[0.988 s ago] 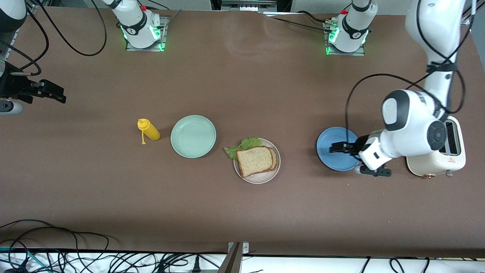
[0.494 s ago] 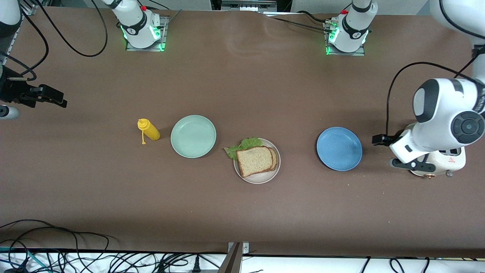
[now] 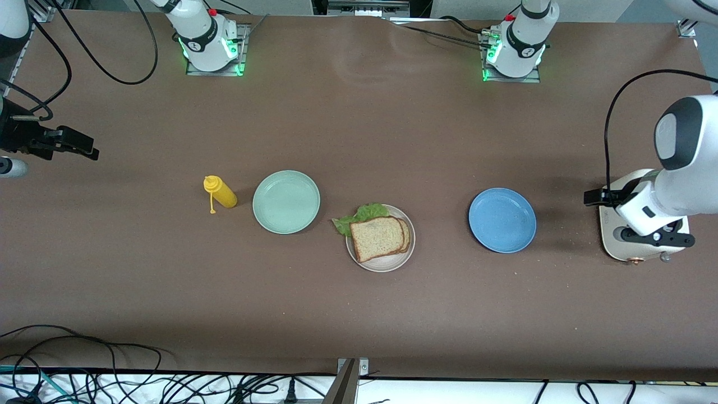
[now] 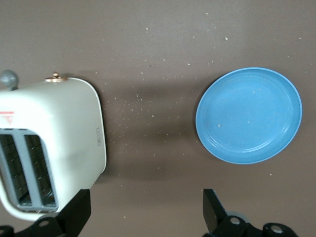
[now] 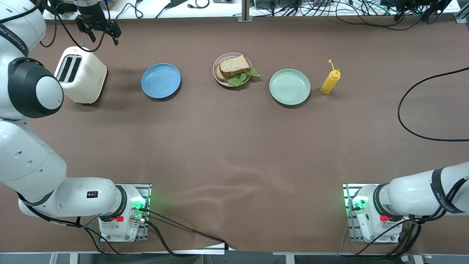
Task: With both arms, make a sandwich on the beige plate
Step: 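Withdraw the left gripper from the plate past the blue plate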
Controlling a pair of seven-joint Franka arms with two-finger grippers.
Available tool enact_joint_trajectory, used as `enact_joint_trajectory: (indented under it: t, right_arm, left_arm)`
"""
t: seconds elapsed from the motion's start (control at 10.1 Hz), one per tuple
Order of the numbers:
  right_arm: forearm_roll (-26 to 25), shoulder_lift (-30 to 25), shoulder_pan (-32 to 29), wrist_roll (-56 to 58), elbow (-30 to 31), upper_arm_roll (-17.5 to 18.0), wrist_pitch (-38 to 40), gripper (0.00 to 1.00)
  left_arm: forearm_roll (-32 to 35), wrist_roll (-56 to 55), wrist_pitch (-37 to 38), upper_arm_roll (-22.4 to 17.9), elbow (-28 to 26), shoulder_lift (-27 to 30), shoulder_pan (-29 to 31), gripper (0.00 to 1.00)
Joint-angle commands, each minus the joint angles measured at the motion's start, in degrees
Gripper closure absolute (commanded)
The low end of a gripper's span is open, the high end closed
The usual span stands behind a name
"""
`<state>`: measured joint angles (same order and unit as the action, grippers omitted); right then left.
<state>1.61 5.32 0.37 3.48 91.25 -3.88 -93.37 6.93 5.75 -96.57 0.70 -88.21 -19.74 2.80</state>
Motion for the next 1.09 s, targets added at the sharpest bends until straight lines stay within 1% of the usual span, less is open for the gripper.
enact_joint_trajectory:
  t: [0.0,0.1,0.2,0.3,0.4,0.89,0.99]
  right_arm:
    - [0.68,-0.13,-0.02,0.21,-0.55,0.1,0.12,0.0]
    - [0.59,-0.13,-0.02,0.21,-0.55,0.18,0.21,0.0]
    - [0.77,-0.13,-0.02,0.21,-0.55,0.18,0.21,0.0]
    - [0.77,-0.13,-0.02,0.29,-0.55,0.18,0.21,0.0]
    - [0.85,-0.13,-0.02,0.21,-0.55,0.18,0.29,0.0]
    - [1.03,-0.13,-0.11,0.3,-0.55,0.18,0.38,0.0]
    - [1.03,-0.13,-0.11,0.3,-0.55,0.1,0.38,0.0]
  left_arm:
    - [2.21,-0.74,-0.45,0.61,-6.68,8.37,0.27,0.0]
    - [2.22,-0.74,-2.64,0.61,-10.8,11.27,0.36,0.0]
    - [2.22,-0.74,-5.88,0.53,-17.45,15.56,0.19,0.0]
    - [2.13,-0.82,-10.52,0.53,-22.82,18.57,0.1,0.0]
    - [2.13,-0.82,-11.88,0.53,-25.14,20.25,0.1,0.0]
    - [1.42,-0.82,-12.15,0.53,-28.85,22.46,-0.16,0.0]
    - [1.42,-0.74,-11.98,0.53,-28.33,24.38,-0.17,0.0]
